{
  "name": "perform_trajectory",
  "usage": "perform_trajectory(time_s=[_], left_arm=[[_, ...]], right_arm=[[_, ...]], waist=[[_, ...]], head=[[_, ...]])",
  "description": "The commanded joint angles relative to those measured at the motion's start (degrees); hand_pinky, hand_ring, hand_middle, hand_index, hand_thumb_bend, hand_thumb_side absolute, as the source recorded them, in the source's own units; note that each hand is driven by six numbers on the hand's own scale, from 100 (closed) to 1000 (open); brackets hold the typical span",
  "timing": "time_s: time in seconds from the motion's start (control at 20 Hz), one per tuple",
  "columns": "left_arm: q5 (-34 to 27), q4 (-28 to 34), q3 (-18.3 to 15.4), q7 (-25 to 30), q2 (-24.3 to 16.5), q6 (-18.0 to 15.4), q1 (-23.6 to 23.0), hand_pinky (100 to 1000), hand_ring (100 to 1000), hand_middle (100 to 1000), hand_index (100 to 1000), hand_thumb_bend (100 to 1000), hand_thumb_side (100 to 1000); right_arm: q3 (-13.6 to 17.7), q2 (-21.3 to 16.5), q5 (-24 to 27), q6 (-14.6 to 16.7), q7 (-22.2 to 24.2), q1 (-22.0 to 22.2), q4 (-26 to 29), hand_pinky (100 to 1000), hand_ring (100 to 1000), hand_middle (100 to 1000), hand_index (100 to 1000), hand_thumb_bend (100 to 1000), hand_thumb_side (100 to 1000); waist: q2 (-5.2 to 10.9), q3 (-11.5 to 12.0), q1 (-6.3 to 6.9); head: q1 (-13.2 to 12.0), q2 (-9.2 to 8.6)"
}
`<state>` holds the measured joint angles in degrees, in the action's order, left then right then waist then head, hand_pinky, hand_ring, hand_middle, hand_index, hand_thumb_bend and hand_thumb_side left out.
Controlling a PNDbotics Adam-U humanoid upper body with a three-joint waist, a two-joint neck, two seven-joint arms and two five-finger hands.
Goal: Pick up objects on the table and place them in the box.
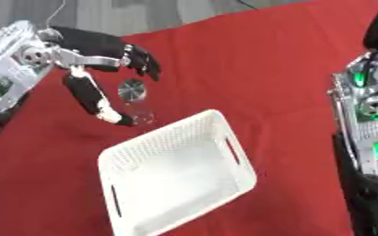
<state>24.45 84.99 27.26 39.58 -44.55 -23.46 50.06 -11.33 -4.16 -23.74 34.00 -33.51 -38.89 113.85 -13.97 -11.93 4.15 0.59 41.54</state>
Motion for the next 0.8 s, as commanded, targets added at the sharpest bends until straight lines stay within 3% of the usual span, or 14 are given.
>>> perform_trajectory(time_s=[0.05,0.5,0.8], left_arm=[[0.3,0.6,-1.0,2.0,-2.1,-2.2,0.4,711,772,886,894,426,515],[0.9,0.5,-1.3,1.6,-2.9,-2.1,-0.3,695,770,887,895,423,518],[1.3,0.4,-1.3,1.7,-3.1,-2.1,-0.6,683,769,887,895,422,517]], right_arm=[[-0.2,0.2,0.2,0.9,-0.6,-1.0,0.7,576,593,612,640,100,1000],[-0.3,0.5,0.5,1.1,-0.4,-1.5,0.7,576,592,611,638,100,1000],[-0.3,0.6,0.7,1.2,-0.3,-1.8,0.7,576,592,611,638,100,1000]], waist=[[0.76,-0.1,-0.05],[-0.18,-0.6,0.04],[-0.64,-0.8,0.11]], head=[[0.2,-0.73],[-0.8,-1.72],[-1.0,-1.37]])
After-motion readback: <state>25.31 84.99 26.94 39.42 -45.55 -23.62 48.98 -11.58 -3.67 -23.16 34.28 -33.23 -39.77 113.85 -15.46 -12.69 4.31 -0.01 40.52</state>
